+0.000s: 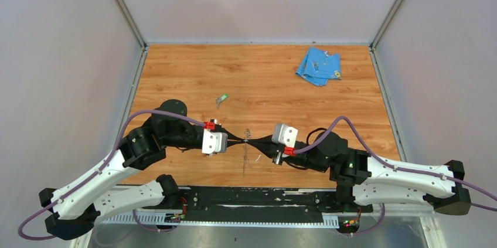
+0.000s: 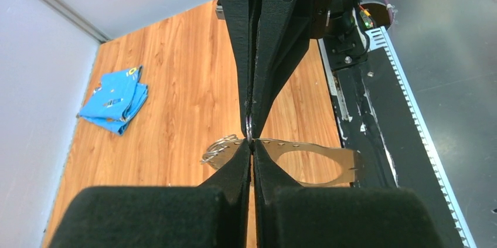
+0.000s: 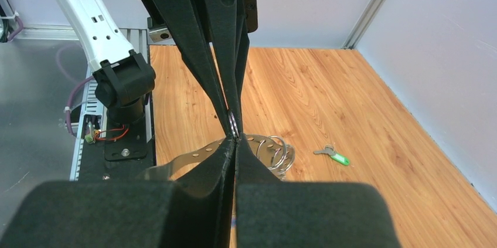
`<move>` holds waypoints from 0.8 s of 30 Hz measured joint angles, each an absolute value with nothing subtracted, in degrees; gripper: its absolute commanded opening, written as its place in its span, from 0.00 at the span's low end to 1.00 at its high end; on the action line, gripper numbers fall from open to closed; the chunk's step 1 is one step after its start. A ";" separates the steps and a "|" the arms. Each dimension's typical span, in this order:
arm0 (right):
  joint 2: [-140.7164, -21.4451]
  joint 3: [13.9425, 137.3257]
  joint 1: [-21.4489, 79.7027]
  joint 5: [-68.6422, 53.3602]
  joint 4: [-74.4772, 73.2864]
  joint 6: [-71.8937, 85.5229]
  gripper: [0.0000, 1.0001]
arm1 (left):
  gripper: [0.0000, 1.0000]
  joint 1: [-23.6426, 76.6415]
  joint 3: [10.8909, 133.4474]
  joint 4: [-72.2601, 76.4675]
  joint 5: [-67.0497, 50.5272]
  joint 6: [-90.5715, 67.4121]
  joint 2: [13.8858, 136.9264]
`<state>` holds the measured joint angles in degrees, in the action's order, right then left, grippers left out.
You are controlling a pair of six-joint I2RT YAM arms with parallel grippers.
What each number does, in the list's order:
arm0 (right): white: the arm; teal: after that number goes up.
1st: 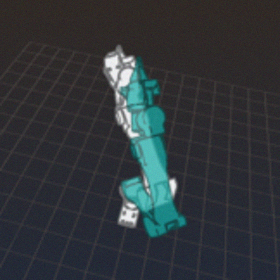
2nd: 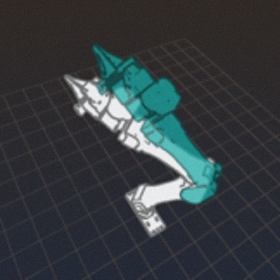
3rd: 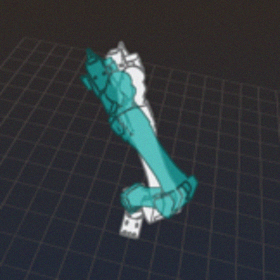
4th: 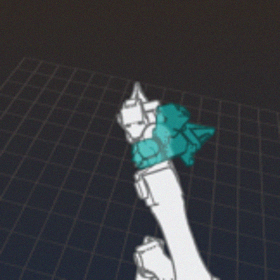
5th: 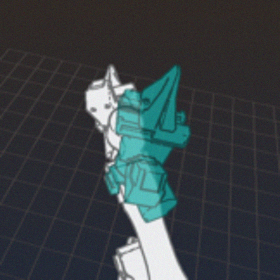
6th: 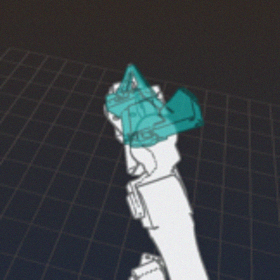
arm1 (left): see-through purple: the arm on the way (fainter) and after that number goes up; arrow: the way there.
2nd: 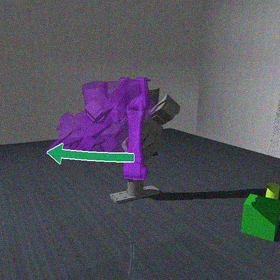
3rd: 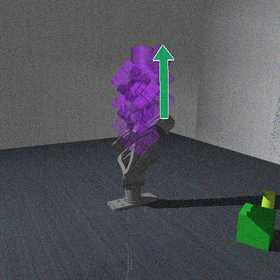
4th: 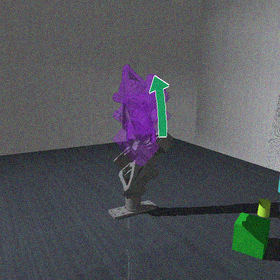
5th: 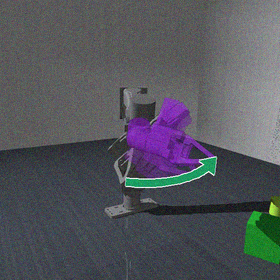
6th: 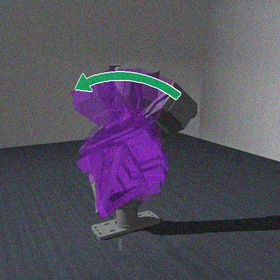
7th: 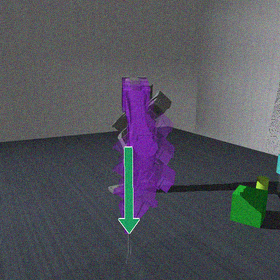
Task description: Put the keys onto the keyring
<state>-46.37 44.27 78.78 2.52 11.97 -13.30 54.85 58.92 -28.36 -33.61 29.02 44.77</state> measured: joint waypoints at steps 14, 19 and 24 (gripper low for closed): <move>-43.44 44.75 76.58 1.76 9.34 -10.63 0.57 | 0.00 54.17 57.06 -30.44 -32.08 30.46 43.00; -43.44 49.25 68.10 1.69 5.80 -5.65 0.58 | 0.00 51.57 53.23 -31.62 -33.01 30.28 39.75; -50.57 54.57 52.29 -5.21 2.90 1.06 0.58 | 0.00 49.17 50.81 -34.24 -32.95 31.75 37.74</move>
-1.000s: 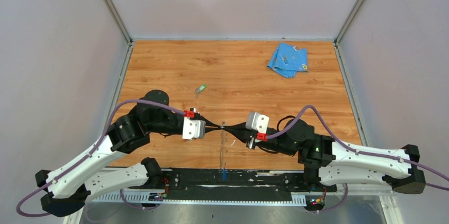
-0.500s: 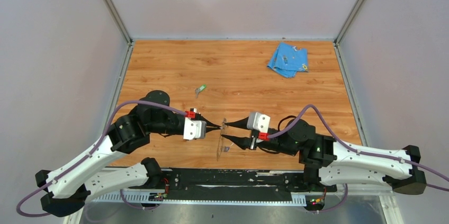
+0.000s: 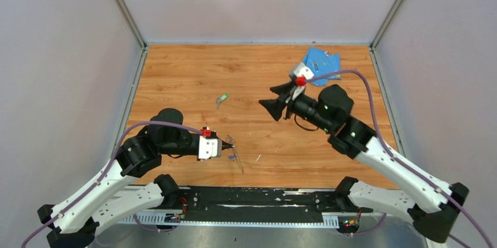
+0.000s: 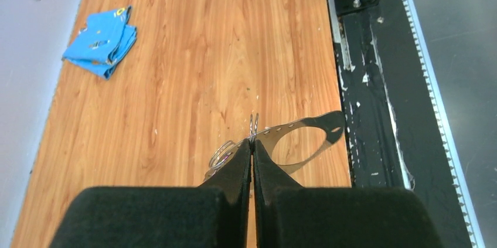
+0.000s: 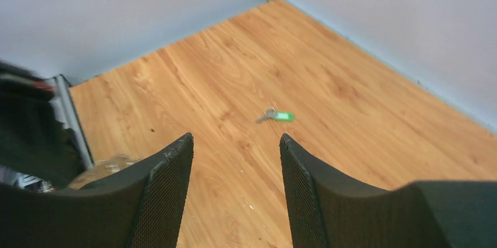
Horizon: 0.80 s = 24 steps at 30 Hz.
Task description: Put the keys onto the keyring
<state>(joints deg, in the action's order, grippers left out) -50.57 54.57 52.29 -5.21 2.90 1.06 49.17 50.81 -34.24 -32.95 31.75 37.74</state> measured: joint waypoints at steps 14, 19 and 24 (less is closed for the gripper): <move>-105.34 75.50 37.34 -36.91 11.05 -11.99 0.66 | 0.00 48.16 49.47 -38.57 -34.33 34.11 33.78; -120.01 87.99 37.23 -43.18 14.44 -13.26 0.63 | 0.00 48.16 49.47 -39.03 -35.62 32.82 35.05; -129.91 98.08 37.21 -46.00 13.91 -14.57 0.60 | 0.00 48.16 49.47 -39.16 -36.93 32.14 36.18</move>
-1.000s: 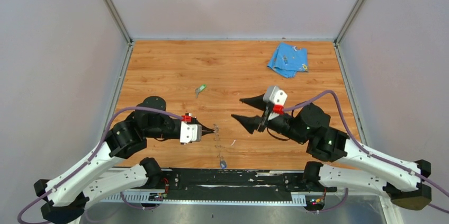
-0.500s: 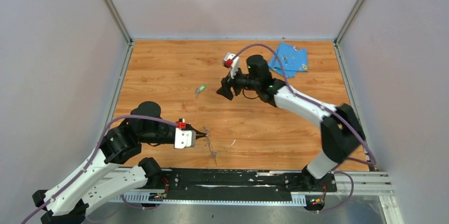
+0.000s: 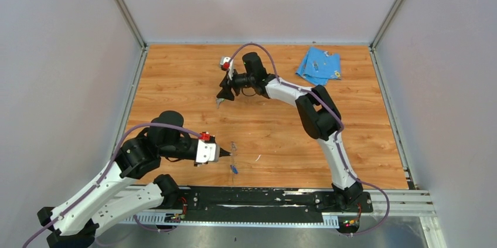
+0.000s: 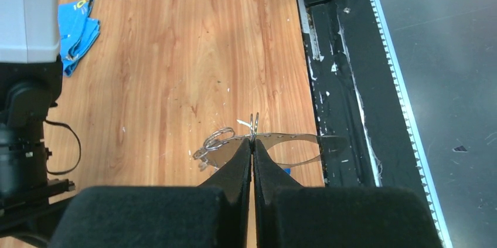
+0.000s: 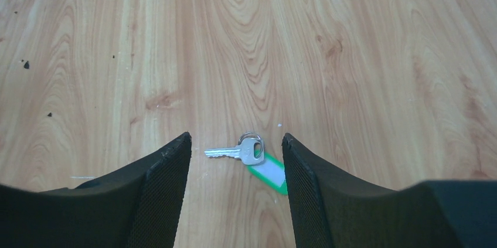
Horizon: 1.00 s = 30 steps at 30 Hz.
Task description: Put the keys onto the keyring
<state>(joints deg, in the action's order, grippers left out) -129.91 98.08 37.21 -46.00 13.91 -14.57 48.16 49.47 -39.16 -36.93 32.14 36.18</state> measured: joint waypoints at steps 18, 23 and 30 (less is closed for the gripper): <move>-141.95 114.19 37.23 -49.91 2.04 -17.23 0.53 | 0.00 48.16 49.12 -37.19 -37.34 28.01 33.28; -145.27 122.67 37.21 -50.00 -5.69 -17.47 0.54 | 0.00 48.16 49.12 -36.27 -37.30 27.18 33.04; -148.18 128.90 37.21 -49.56 -15.38 -16.58 0.54 | 0.00 48.16 49.12 -35.57 -37.26 26.35 32.38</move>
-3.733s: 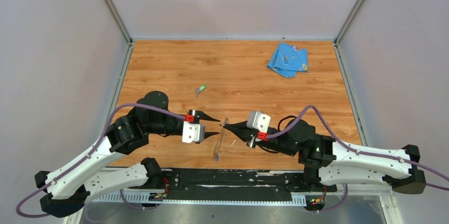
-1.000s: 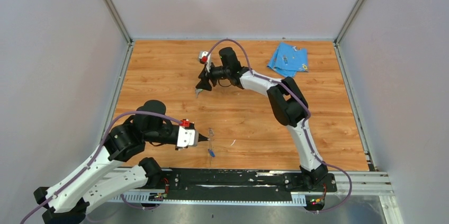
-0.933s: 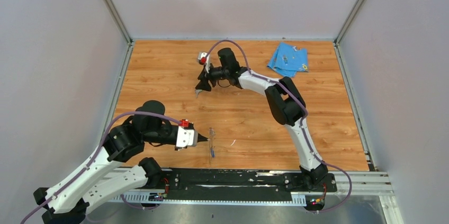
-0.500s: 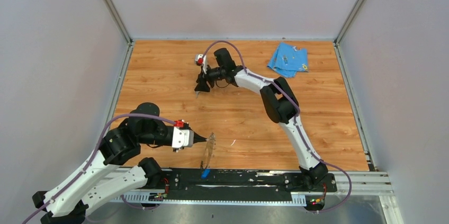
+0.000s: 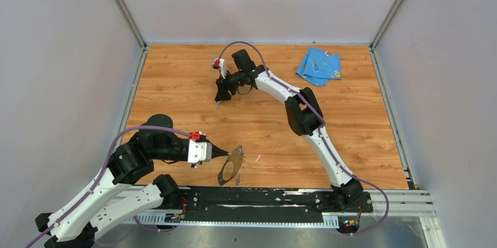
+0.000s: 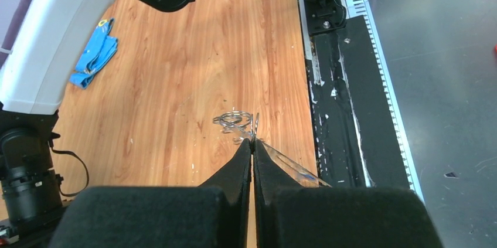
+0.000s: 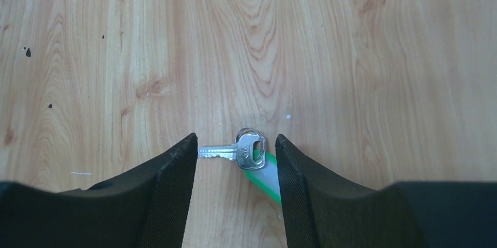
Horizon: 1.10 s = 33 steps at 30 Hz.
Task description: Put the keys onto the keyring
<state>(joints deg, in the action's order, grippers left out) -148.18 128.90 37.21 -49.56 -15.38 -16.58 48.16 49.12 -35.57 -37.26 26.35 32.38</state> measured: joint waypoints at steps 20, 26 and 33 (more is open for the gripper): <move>-141.10 114.32 37.23 -49.43 -19.97 -13.76 0.42 | 0.00 48.16 49.63 -35.64 -34.52 27.88 31.68; -132.33 99.68 37.23 -48.01 -17.61 -13.89 0.39 | 0.00 48.16 50.00 -35.70 -34.15 28.47 31.38; -122.06 82.76 37.23 -45.56 -12.51 -11.79 0.36 | 0.00 48.16 50.59 -35.75 -34.15 28.73 31.27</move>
